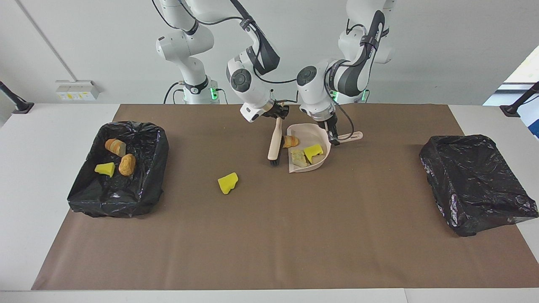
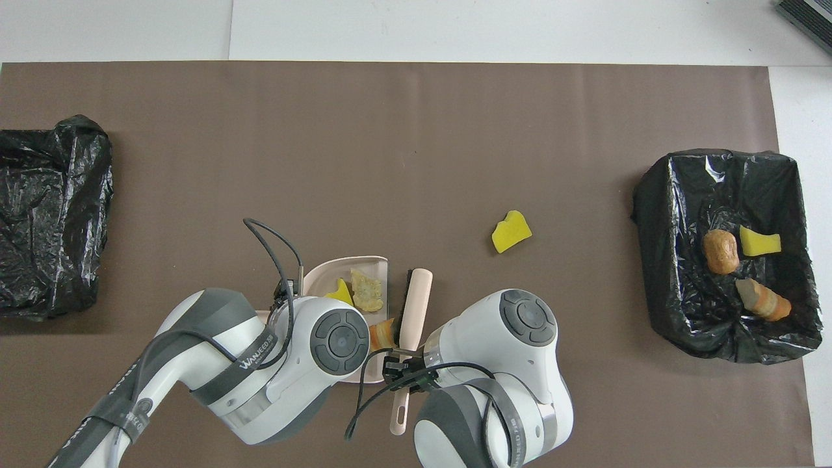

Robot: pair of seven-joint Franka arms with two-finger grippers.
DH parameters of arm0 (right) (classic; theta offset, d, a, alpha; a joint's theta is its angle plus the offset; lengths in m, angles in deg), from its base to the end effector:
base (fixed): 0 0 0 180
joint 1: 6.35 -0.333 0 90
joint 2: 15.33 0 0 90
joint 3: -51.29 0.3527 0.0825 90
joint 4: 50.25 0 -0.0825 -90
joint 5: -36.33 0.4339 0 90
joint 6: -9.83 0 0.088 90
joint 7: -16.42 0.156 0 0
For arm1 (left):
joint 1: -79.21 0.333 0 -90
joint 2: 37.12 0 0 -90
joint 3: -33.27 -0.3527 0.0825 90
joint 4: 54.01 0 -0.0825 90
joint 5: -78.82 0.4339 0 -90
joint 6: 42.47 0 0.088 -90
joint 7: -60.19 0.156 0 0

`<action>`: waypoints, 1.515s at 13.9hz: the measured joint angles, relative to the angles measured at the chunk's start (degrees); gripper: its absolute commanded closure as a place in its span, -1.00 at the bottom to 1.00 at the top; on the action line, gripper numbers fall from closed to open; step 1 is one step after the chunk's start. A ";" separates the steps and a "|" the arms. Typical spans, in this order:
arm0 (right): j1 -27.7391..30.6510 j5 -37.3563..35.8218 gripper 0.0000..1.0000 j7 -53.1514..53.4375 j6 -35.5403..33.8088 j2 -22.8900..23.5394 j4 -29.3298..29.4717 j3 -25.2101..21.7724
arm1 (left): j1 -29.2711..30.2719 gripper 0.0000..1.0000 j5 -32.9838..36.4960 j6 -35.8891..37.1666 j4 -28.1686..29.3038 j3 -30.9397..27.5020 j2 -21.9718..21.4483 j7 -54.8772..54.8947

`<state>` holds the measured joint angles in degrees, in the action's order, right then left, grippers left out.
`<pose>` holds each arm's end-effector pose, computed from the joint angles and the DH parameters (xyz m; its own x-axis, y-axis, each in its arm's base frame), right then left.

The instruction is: Sweep and dump trash in bin

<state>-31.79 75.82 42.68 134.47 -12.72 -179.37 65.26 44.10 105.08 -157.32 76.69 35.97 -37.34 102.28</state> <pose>0.3988 0.3924 0.3033 0.9032 -0.1137 -0.4140 -0.2674 -0.9035 -0.3350 0.4348 -0.2788 0.3014 -0.0571 -0.8911 -0.4501 -0.9950 0.0875 -0.0471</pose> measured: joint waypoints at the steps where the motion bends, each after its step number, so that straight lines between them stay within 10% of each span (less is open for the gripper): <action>1: 0.00 0.10 1.00 -0.16 0.18 0.26 0.21 0.00 | 0.01 1.00 0.01 0.04 0.02 -0.04 0.00 -0.06; 13: 1.80 13.73 1.00 -11.47 -0.21 -0.83 1.07 -0.60 | 0.51 1.00 -0.11 -5.23 0.04 -1.04 0.34 -4.45; 21: 18.92 -25.89 1.00 -11.59 -23.30 -7.08 7.24 -1.29 | 3.94 1.00 -6.27 2.36 -12.46 -1.33 6.38 0.02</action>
<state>-12.86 49.92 31.09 111.16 -19.79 -172.14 63.97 48.04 98.81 -154.96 64.23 34.63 -30.97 102.31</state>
